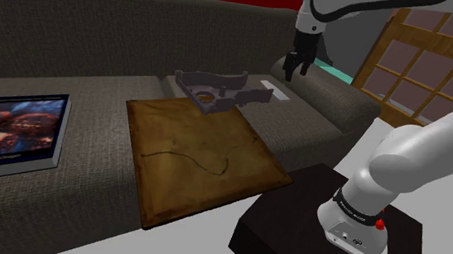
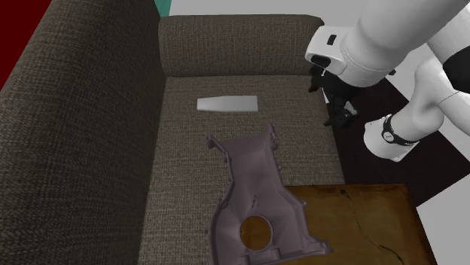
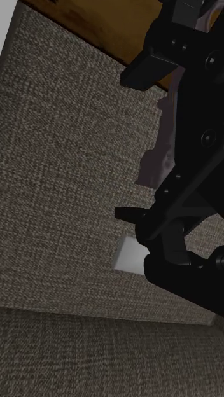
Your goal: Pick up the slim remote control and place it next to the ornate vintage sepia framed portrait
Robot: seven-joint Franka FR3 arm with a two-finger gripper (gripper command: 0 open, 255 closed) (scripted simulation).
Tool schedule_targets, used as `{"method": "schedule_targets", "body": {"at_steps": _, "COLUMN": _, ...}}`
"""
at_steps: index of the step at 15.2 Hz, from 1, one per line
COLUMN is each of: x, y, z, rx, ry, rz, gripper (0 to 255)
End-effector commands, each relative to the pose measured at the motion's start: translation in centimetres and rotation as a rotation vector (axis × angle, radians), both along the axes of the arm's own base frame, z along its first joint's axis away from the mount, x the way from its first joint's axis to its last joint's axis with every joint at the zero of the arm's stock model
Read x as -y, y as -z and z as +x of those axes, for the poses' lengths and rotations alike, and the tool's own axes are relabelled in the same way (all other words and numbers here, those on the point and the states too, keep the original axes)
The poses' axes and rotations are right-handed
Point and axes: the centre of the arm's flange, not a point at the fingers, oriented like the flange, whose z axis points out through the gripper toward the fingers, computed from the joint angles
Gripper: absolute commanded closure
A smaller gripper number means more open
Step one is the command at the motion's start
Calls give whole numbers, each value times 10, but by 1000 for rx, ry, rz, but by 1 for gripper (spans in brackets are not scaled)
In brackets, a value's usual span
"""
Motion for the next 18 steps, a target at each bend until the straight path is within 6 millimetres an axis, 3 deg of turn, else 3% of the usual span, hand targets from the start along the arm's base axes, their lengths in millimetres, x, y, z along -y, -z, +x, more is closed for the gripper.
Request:
{"method": "schedule_targets", "body": {"at_steps": 1, "x": 20, "y": 12, "z": 18, "rx": 8, "ry": 25, "rz": 7, "gripper": 0}}
{"method": "schedule_targets", "body": {"at_steps": 18, "x": 191, "y": 118, "z": 126, "rx": 63, "ry": 233, "rz": 72, "gripper": 0}}
